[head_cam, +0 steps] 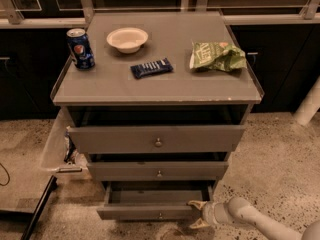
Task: Open bottom drawer
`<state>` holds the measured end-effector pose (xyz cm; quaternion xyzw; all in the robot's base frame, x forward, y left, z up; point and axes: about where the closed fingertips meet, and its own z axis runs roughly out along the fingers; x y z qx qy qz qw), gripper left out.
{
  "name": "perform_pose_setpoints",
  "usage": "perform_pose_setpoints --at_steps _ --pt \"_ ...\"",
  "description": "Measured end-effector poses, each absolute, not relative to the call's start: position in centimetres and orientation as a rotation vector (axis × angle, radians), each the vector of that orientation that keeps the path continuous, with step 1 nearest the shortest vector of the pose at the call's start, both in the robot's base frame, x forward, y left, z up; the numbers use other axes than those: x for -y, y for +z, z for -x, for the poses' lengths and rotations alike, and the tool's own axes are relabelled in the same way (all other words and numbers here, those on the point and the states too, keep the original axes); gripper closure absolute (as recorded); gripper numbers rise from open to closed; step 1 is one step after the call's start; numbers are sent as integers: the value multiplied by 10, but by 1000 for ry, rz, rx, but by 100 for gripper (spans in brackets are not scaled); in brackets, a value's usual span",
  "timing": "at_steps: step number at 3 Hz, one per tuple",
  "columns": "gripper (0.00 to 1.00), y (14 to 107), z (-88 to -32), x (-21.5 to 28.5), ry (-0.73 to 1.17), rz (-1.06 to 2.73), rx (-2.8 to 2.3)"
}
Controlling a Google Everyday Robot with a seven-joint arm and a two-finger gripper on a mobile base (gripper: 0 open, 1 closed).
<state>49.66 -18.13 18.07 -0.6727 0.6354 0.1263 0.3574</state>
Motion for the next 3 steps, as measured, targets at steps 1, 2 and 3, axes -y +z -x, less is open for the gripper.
perform_pose_setpoints --at_steps 1,2,3 --pt "0 162 -503 174 379 1743 -1665" --pt "0 160 -505 172 387 1748 -1667" --pt "0 154 -503 171 413 1754 -1674"
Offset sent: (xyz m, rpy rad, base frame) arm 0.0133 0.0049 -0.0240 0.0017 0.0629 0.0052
